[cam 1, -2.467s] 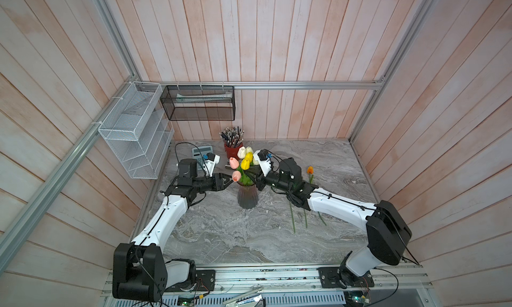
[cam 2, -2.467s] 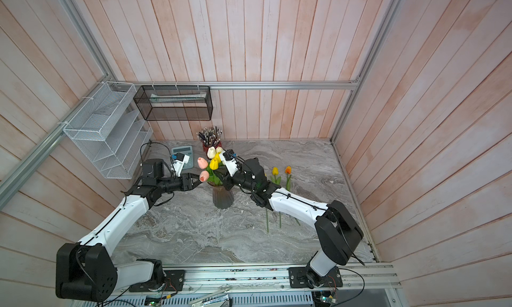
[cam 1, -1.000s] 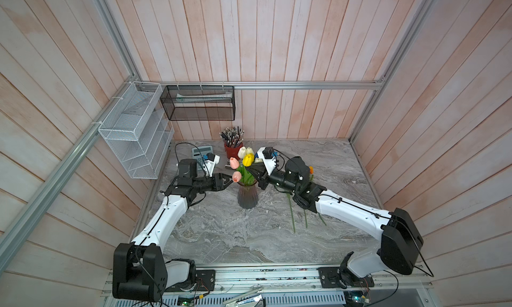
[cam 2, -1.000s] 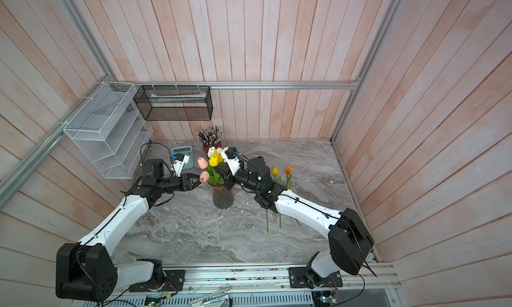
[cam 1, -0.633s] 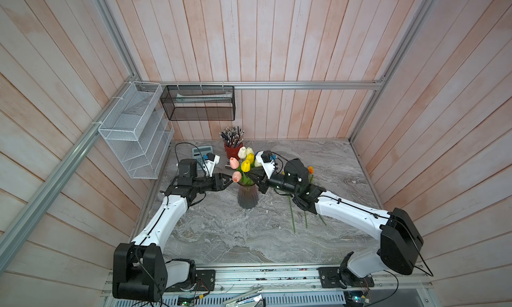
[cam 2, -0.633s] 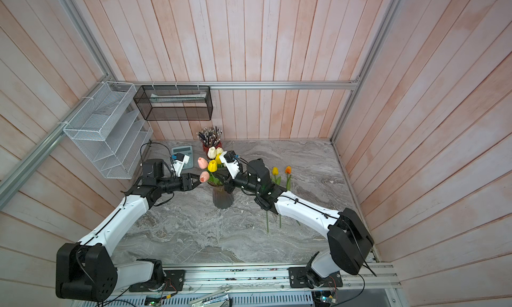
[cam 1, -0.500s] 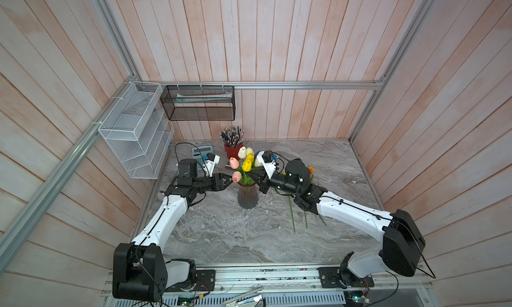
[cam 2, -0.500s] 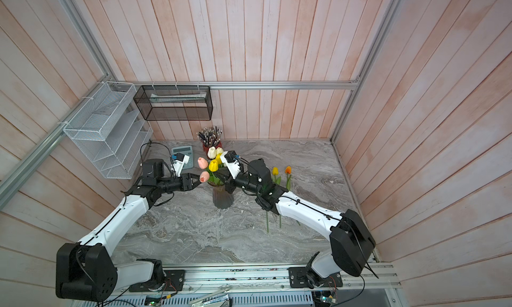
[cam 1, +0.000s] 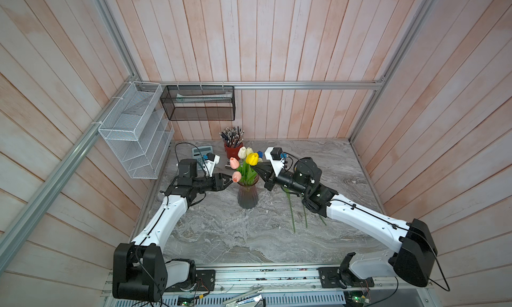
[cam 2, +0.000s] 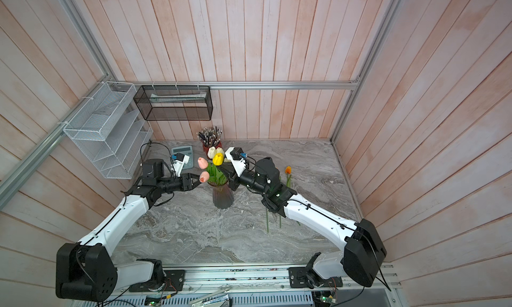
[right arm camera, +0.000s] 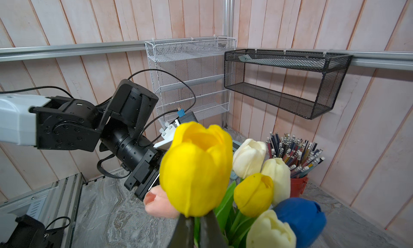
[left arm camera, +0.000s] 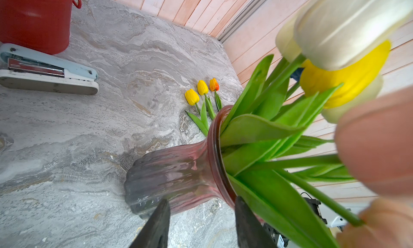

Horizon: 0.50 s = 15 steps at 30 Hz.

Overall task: Pick out yellow flowers from the vase
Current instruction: Pick up the flower from the vase.

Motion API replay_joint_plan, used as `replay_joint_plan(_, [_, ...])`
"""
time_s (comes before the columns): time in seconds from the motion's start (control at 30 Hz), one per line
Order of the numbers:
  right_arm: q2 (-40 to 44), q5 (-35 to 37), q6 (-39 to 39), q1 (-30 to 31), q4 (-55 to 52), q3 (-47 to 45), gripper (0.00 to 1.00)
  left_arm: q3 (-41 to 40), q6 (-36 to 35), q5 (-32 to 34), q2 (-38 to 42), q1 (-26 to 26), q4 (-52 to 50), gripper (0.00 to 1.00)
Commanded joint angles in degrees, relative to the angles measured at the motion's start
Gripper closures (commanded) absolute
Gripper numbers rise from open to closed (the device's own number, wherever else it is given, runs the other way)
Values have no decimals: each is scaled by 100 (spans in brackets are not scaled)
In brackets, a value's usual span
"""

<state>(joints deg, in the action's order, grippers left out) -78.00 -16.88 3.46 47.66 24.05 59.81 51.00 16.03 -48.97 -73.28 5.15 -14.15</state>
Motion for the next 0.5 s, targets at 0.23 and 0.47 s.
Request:
replay_joint_plan(0.23, [31, 223, -200, 16, 254, 204, 92, 92, -82, 72, 47, -31, 73, 52])
replay_joint_plan(0.47, [-320, -117, 224, 15, 612, 80, 92, 93, -98, 72, 41, -23, 69, 52])
